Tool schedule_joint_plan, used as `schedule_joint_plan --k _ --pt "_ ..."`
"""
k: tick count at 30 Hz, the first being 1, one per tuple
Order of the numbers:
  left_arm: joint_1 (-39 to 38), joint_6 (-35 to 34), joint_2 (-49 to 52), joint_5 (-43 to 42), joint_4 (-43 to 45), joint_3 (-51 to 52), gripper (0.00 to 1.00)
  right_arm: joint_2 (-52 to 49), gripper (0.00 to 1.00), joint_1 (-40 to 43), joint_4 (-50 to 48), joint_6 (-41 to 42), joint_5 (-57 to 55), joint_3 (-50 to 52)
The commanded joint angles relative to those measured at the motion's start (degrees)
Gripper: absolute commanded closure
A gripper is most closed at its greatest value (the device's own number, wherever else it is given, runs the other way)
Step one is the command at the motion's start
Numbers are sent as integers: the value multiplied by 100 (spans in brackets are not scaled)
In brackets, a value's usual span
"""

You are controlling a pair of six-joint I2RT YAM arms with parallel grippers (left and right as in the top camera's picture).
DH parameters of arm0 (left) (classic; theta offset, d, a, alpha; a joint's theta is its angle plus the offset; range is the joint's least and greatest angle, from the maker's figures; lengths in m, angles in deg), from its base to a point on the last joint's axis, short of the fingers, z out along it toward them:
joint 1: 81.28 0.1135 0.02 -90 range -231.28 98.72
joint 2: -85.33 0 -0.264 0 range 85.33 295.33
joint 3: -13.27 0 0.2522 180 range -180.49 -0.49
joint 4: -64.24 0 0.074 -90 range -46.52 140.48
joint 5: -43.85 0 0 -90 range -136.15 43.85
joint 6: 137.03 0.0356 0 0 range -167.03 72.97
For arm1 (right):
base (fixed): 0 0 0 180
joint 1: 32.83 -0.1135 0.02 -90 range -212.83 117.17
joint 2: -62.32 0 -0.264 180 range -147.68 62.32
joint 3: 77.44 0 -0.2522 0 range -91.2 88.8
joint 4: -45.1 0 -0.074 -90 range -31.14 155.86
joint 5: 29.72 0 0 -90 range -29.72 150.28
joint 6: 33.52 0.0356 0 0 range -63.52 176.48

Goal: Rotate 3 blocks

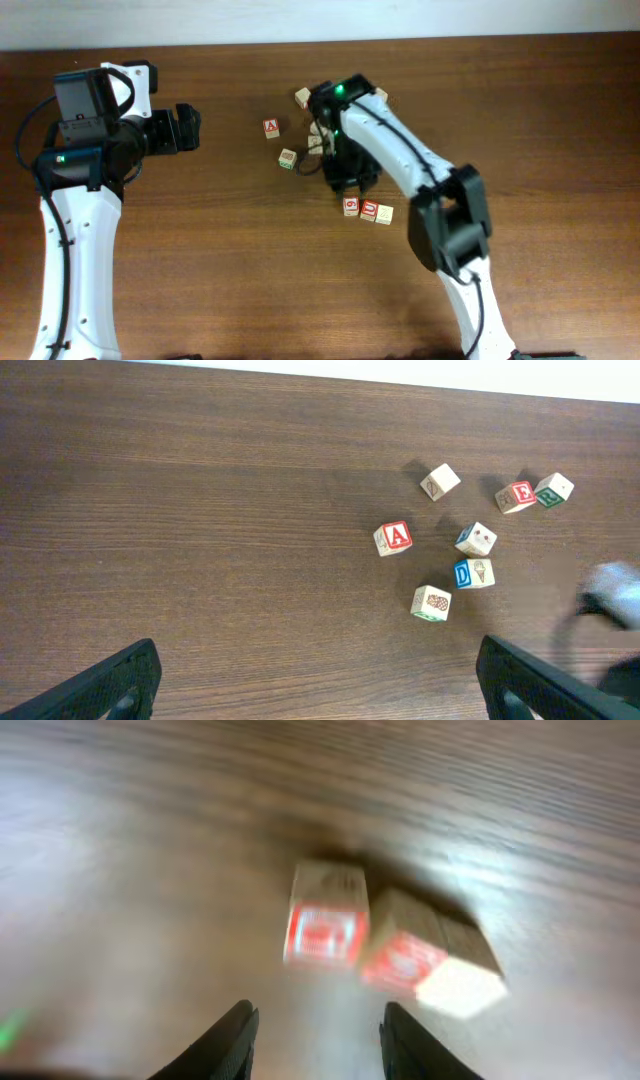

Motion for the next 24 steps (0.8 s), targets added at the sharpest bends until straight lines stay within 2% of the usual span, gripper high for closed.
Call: schedule_joint_plan --k 1,3,5,8,10,16,18,21,24 --pt "-17 -15 4 -61 9 -96 1 1718 59 262 170 -52 -33 -439" --pt "-17 -15 4 -61 9 -96 1 2564 56 557 197 -55 -76 -439" --pt "-17 -15 4 -61 9 -96 1 2949 56 901 446 -55 -74 -426" --pt "-17 -15 4 -61 9 -96 1 3021 58 1329 619 -186 -11 -94" --pt "-17 -15 4 -61 9 -96 1 3021 62 1486 391 -184 -11 678" --pt "-17 -15 4 -61 11 -96 1 3021 64 1541 -1528 166 -17 3799" --pt "-17 -15 4 -61 9 -96 1 3021 70 1539 -2243 348 -31 4612" --pt "-17 -15 4 -61 9 -96 1 3016 77 1539 -3340 577 22 5543" --pt "-17 -15 4 -61 9 -96 1 3005 80 1539 -3967 638 258 5886"
